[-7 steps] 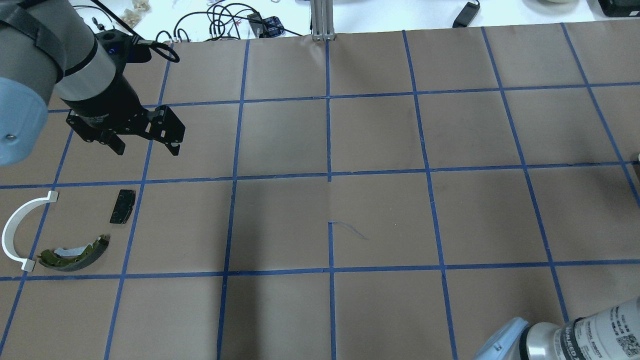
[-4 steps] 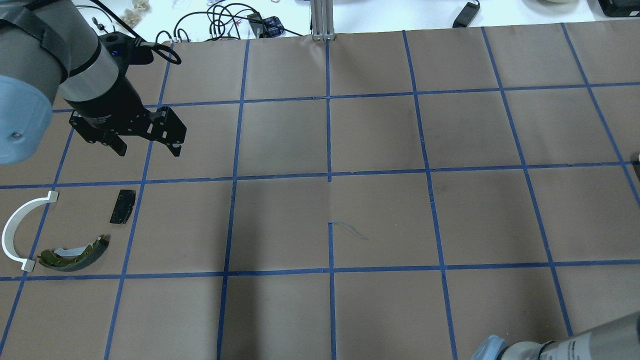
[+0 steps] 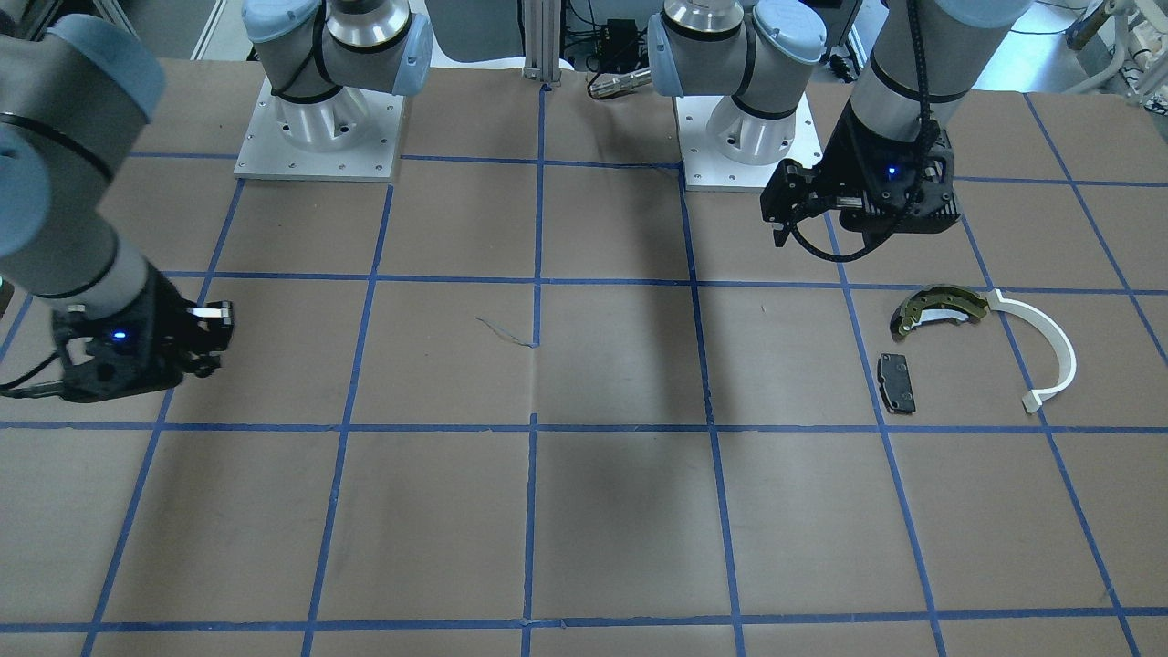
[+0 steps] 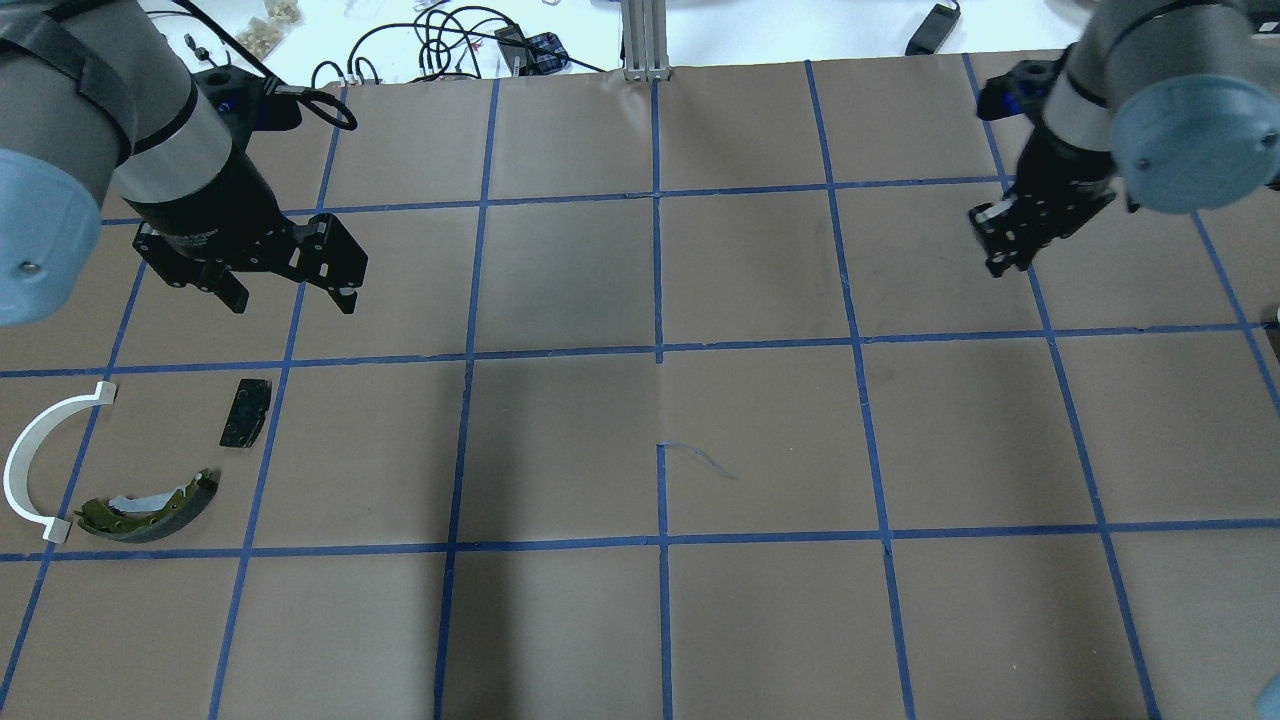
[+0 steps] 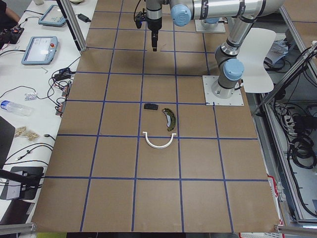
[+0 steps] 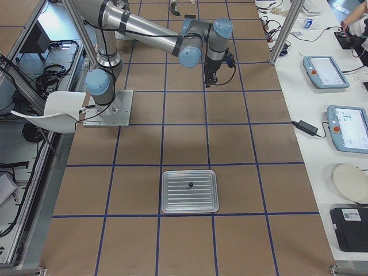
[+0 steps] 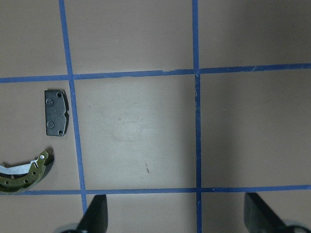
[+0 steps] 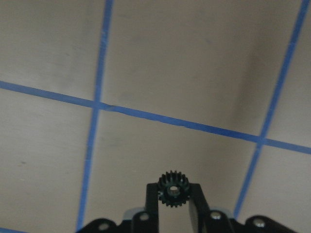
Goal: Place bearing gear from tray to pile
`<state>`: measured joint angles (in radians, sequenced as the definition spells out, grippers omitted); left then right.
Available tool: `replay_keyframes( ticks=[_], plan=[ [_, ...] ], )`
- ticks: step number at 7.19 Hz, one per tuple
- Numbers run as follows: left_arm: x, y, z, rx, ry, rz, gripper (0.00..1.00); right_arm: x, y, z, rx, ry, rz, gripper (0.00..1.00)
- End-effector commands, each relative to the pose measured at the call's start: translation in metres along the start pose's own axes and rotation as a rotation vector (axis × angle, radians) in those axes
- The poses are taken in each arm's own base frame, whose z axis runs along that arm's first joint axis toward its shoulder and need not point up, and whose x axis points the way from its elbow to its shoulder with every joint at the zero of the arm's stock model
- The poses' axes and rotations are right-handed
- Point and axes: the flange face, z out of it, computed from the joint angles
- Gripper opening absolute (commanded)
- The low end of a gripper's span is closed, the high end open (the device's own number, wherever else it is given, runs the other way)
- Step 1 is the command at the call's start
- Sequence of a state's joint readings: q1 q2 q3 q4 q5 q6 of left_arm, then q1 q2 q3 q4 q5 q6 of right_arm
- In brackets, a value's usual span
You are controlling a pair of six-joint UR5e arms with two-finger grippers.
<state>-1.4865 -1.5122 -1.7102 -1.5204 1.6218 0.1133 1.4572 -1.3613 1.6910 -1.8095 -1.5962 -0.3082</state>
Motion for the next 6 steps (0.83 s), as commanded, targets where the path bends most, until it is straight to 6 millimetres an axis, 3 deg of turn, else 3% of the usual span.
replay_keyframes(
  ticks=[1, 3, 4, 5, 6],
  plan=[
    [-0.003, -0.015, 0.001, 0.061, 0.000, -0.001, 1.00, -0.137, -0.009, 0.013, 0.010, -0.087, 0.136, 0.04],
    [0.000, -0.013, 0.013, 0.010, 0.008, -0.009, 1.00, -0.253, -0.008, 0.055, 0.037, -0.071, 0.154, 0.06],
    [-0.001, -0.014, 0.013, 0.011, 0.004, 0.006, 1.00, -0.294, -0.012, 0.082, 0.057, -0.073, 0.197, 0.09],
    [0.000, -0.018, 0.019, 0.001, 0.011, 0.006, 1.00, -0.313, -0.017, 0.096, 0.078, -0.081, 0.219, 0.13],
    [0.000, -0.026, 0.030, -0.012, 0.019, 0.001, 1.00, -0.320, -0.013, 0.105, 0.062, -0.087, 0.254, 0.20]
  ],
)
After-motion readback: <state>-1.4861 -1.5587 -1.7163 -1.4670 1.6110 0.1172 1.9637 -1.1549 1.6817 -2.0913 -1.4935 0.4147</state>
